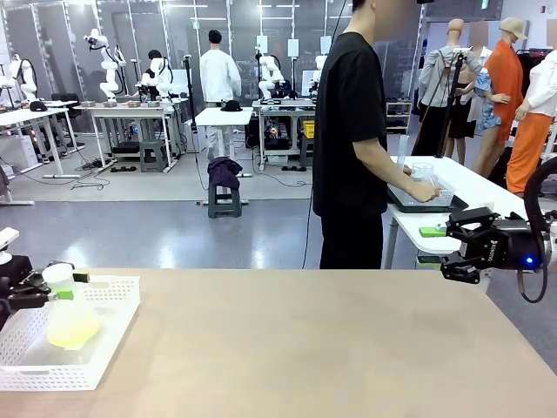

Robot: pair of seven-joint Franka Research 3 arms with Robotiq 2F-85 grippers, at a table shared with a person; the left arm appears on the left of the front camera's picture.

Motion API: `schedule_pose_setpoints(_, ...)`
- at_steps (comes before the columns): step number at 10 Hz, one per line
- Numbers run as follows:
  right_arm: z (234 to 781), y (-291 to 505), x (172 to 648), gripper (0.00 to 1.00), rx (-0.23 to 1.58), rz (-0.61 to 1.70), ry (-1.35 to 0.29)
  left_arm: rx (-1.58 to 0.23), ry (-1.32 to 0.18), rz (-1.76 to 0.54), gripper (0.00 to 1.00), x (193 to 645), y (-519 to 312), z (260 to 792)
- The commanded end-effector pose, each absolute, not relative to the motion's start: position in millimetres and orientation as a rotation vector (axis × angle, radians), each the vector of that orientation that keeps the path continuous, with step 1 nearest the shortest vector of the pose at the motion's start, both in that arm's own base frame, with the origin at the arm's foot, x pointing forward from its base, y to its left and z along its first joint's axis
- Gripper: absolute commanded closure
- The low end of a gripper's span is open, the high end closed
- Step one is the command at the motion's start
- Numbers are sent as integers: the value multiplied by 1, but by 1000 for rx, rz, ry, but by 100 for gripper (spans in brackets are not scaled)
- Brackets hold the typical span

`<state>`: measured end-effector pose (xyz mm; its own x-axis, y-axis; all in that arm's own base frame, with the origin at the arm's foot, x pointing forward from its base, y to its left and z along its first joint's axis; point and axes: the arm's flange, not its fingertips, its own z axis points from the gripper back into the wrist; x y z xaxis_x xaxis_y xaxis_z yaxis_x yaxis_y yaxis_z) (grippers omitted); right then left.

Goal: Prepare the solutions needed for the experiment.
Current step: When the human places the Big flask in the center of the table, pick up the Big flask and place it in the left Organizing basket.

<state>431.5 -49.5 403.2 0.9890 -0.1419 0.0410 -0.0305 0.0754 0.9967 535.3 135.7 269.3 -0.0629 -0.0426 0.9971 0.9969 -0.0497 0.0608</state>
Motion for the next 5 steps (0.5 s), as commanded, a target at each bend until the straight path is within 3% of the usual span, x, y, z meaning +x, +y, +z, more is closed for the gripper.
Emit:
schedule_pose_setpoints(1, 405, -49, 432, 40, 1508, -81, -145, -1206, -1170, -1315, 9, 538, 140, 271)
schedule_pose_setpoints(2, 405, -49, 432, 40, 1508, -81, -145, -1198, -1173, -1312, 0, 537, 142, 272)
schedule_pose_setpoints(5, 405, -49, 432, 40, 1508, -81, -145, -1176, -1175, -1296, 0, 532, 149, 277)
